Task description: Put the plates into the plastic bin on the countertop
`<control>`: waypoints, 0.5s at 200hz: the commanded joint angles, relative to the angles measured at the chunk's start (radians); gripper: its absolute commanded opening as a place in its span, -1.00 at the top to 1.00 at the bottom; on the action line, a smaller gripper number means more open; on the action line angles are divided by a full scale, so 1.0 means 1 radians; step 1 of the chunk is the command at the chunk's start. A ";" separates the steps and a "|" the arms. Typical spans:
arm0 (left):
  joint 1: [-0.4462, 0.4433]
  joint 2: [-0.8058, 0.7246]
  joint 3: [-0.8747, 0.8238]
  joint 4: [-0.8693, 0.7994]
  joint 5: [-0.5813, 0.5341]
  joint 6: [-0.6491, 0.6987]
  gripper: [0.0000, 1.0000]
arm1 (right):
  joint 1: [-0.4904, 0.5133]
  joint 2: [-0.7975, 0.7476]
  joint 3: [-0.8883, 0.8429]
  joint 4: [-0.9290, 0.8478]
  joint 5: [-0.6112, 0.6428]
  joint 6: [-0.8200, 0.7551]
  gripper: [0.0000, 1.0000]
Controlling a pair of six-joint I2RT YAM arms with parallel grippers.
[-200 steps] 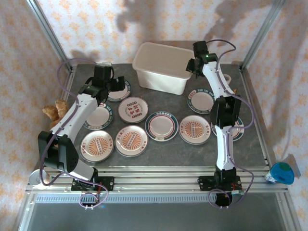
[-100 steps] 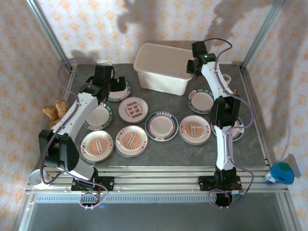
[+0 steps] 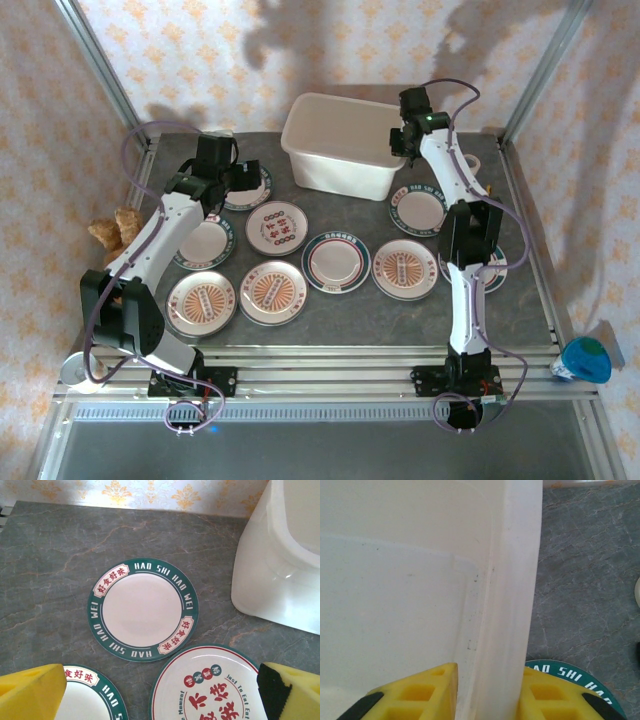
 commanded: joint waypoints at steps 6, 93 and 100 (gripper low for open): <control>-0.001 -0.041 -0.008 -0.012 -0.013 -0.003 -0.99 | 0.001 -0.070 -0.024 -0.027 -0.008 -0.064 0.41; -0.001 -0.050 -0.023 -0.012 -0.005 -0.001 -0.99 | 0.002 -0.136 -0.126 0.009 -0.060 -0.137 0.42; -0.002 -0.049 -0.022 -0.012 -0.004 -0.001 -0.99 | 0.003 -0.143 -0.133 0.013 -0.063 -0.147 0.42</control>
